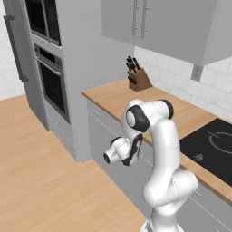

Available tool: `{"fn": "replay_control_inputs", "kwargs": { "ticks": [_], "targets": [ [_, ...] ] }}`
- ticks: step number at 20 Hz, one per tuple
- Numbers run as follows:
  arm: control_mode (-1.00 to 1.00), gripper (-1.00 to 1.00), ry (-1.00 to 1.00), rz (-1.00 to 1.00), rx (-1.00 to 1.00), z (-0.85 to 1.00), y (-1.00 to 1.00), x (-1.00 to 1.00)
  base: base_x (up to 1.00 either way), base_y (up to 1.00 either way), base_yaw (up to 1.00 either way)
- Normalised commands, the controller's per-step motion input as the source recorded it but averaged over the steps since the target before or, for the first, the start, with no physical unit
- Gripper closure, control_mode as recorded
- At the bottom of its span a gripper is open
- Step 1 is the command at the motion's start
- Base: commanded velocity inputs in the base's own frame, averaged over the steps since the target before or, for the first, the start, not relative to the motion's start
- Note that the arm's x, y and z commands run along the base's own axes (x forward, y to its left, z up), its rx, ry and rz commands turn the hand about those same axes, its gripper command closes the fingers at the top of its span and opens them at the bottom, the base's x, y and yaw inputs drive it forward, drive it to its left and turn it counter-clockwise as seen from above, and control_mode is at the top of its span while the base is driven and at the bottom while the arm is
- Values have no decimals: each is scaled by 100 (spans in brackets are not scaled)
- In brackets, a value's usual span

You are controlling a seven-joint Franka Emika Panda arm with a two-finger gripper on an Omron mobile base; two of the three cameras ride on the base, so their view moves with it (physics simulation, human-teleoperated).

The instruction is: Take a straw from the drawer in front and place it inside the glass cup on the dining counter.

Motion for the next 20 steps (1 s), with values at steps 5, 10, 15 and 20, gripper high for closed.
{"fn": "replay_control_inputs", "kwargs": {
  "ticks": [5,10,15,20],
  "targets": [
    [-100,-100,3,10,0,-39,0,33,0,0,0],
    [-100,-100,1,3,0,-35,0,34,0,0,0],
    [-100,-100,1,0,0,-33,0,44,0,0,0],
    [-100,-100,0,0,0,-22,0,49,0,0,0]
  ]
}}
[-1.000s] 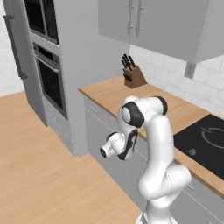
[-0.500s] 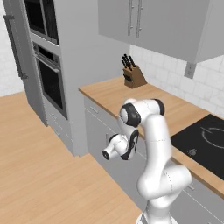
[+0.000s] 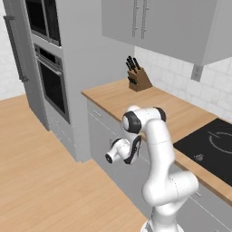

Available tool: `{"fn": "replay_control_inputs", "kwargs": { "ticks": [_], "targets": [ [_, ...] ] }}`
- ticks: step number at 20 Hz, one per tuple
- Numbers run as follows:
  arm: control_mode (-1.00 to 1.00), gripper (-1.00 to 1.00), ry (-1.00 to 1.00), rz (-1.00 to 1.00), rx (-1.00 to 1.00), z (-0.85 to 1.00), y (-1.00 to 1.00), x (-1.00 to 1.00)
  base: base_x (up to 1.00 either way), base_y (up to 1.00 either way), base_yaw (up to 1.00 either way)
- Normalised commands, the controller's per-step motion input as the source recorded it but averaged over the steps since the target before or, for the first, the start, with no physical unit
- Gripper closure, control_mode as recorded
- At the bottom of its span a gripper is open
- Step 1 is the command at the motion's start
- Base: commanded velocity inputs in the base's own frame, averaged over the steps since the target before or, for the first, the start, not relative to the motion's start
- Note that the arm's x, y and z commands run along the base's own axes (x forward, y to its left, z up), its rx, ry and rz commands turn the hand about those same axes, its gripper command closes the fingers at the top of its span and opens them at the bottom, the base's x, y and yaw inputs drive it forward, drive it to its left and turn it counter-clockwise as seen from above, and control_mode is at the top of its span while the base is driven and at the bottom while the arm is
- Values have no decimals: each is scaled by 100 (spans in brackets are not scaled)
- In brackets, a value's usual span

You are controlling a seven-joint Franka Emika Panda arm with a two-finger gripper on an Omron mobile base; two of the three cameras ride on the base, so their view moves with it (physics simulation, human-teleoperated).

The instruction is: Take a straw from the drawer in front and place it inside the glass cup on the dining counter.

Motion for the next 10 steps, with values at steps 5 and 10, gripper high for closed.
{"fn": "replay_control_inputs", "kwargs": {
  "ticks": [5,10],
  "targets": [
    [-100,100,0,0,-1,-10,0,12,0,0,0],
    [-100,100,0,0,0,0,16,-25,0,0,0]
  ]
}}
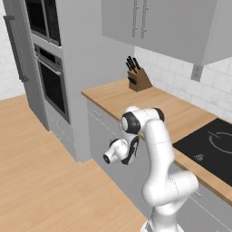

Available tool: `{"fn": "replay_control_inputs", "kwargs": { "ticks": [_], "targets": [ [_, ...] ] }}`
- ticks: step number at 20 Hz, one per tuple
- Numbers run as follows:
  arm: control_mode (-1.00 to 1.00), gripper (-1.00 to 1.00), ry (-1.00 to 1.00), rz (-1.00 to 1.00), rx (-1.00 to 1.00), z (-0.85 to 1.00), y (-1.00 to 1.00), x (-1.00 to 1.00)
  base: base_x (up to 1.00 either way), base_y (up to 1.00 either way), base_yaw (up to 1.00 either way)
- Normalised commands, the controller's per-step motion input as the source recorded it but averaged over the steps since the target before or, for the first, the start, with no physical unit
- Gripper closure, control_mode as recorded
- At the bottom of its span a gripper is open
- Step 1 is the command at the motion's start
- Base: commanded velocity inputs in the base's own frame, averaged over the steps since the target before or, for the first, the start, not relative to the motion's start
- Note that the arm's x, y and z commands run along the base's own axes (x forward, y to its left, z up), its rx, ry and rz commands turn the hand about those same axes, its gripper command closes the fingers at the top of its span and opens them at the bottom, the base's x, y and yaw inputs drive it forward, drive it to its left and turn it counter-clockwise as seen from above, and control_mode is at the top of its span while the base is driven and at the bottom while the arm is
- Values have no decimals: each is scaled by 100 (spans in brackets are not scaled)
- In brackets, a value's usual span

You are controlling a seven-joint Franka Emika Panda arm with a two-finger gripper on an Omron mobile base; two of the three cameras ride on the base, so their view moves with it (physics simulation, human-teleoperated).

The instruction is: Take a straw from the drawer in front and place it inside the glass cup on the dining counter.

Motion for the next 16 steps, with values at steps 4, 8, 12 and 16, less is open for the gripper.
{"fn": "replay_control_inputs", "kwargs": {
  "ticks": [4,8,12,16],
  "targets": [
    [-100,100,0,0,0,0,64,-58,0,0,0],
    [-100,100,0,0,0,0,97,-73,0,0,0],
    [-100,100,1,0,0,0,100,-69,0,0,0],
    [-100,100,6,0,0,0,100,-58,0,0,0]
  ]
}}
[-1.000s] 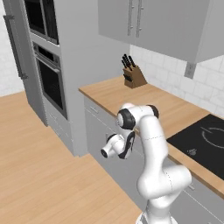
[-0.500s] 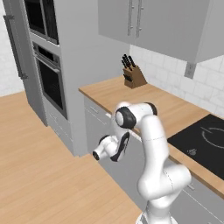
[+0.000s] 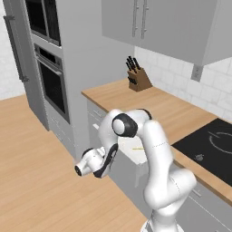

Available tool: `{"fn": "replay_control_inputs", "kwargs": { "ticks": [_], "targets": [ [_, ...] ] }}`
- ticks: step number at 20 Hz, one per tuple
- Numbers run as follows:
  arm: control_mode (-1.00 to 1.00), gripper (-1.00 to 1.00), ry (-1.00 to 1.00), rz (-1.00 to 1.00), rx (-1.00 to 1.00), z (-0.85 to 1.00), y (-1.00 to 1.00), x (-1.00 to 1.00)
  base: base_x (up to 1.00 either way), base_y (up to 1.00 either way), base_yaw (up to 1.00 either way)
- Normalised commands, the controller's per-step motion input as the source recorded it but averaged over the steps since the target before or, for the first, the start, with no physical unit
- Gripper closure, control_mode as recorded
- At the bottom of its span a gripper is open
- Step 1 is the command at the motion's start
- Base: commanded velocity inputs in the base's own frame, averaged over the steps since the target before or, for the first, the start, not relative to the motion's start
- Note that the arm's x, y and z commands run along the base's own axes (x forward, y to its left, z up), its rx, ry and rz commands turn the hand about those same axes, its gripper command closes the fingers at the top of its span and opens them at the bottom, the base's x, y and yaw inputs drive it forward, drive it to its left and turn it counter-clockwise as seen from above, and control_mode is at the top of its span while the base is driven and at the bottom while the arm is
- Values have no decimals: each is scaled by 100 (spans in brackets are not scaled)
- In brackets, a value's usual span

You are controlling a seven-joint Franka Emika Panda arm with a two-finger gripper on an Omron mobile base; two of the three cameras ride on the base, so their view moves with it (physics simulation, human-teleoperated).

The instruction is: Take a straw from the drawer in front and place it inside the glass cup on the dining counter.

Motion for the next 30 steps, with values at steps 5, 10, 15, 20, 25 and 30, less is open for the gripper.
{"fn": "replay_control_inputs", "kwargs": {
  "ticks": [5,10,15,20,25,30],
  "targets": [
    [-100,100,10,0,0,0,100,-47,0,0,0],
    [-100,-100,15,0,3,0,91,-23,0,0,0],
    [-100,-100,27,0,29,41,21,-36,0,0,0],
    [-100,-100,39,0,51,91,-3,-37,0,0,0],
    [-100,-100,21,-4,44,100,-54,-24,0,0,0],
    [-100,-100,18,-9,29,61,-87,6,0,0,0]
  ]
}}
